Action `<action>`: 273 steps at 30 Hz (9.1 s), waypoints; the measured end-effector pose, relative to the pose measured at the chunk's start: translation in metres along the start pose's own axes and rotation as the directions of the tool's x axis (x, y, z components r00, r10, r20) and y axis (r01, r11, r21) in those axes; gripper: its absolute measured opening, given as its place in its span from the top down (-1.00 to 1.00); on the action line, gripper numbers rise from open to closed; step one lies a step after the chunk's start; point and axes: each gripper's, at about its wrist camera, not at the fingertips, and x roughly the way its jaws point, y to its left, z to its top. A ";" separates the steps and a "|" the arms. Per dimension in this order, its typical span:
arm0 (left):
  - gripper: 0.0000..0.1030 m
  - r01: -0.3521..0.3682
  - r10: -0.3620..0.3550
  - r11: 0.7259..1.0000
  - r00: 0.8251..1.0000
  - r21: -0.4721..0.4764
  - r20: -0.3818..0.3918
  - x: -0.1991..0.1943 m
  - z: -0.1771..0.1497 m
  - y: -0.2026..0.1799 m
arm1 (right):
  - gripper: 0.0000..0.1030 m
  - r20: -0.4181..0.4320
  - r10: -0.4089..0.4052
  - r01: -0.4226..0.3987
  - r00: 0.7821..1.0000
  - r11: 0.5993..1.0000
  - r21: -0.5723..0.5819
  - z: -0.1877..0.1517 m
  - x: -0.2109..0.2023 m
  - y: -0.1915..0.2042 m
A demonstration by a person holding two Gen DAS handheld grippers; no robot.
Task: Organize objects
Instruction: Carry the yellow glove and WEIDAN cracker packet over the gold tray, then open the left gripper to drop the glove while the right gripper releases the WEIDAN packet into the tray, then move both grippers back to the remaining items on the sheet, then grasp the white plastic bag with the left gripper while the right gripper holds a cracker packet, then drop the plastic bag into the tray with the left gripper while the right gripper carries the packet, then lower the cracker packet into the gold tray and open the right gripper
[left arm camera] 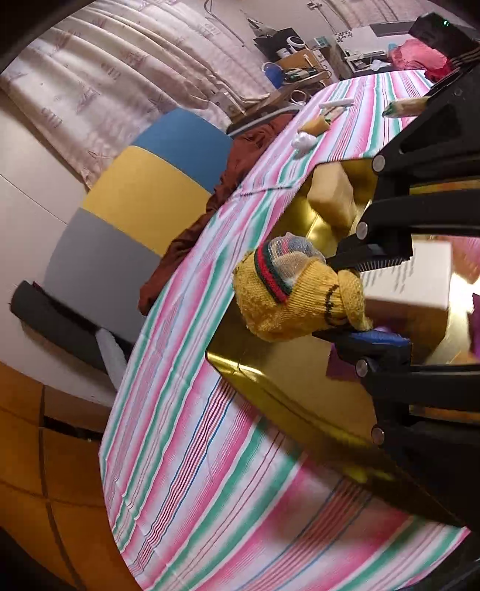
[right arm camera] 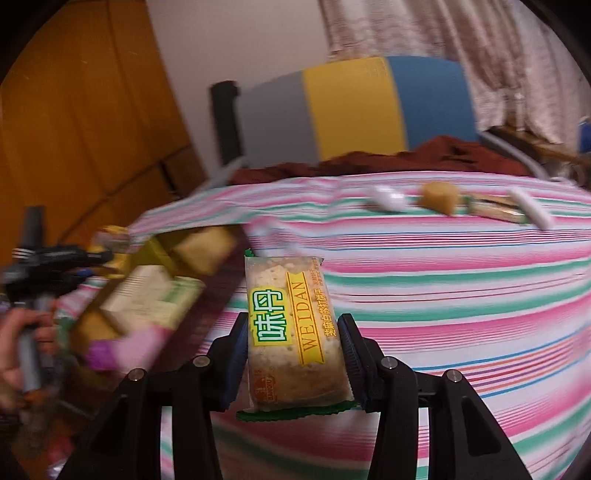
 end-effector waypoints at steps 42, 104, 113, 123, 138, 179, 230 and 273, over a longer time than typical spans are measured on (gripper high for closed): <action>-0.06 -0.104 0.134 0.979 0.977 -0.178 0.168 -0.065 -0.043 0.026 | -0.39 0.007 0.059 -0.060 0.998 0.980 0.191 0.024 0.059 0.085; -0.06 0.229 -0.106 0.867 0.953 0.443 -0.284 0.029 -0.201 -0.228 | -0.59 -0.291 -0.373 0.300 0.881 0.916 -0.268 0.168 0.130 -0.296; -0.06 0.236 -0.117 0.879 0.949 0.414 -0.293 0.035 -0.199 -0.227 | -0.92 -0.400 -0.299 0.198 0.866 0.941 -0.275 0.167 0.136 -0.313; -0.06 0.218 -0.111 0.904 0.950 0.368 -0.292 0.045 -0.191 -0.230 | -0.84 -0.293 -0.217 0.227 0.931 0.974 0.001 0.147 0.096 -0.309; -0.11 0.166 -0.077 0.898 0.971 0.408 -0.226 0.095 -0.129 -0.275 | 0.09 -0.162 -0.436 0.443 0.885 0.896 0.008 0.091 0.071 -0.270; 0.11 0.016 -0.010 0.918 1.000 0.397 -0.016 0.241 -0.060 -0.328 | 0.08 -0.087 -0.471 0.473 0.878 0.881 0.011 0.067 0.062 -0.252; -0.11 0.004 -0.002 0.994 1.000 -0.108 0.019 0.067 0.015 -0.068 | 0.09 0.022 -0.509 0.505 0.860 0.847 -0.168 0.027 0.036 -0.157; -0.27 -0.210 0.176 0.975 0.932 0.077 0.316 -0.087 -0.117 -0.057 | 0.09 0.068 -0.082 0.090 0.994 0.987 -0.131 0.020 -0.003 -0.012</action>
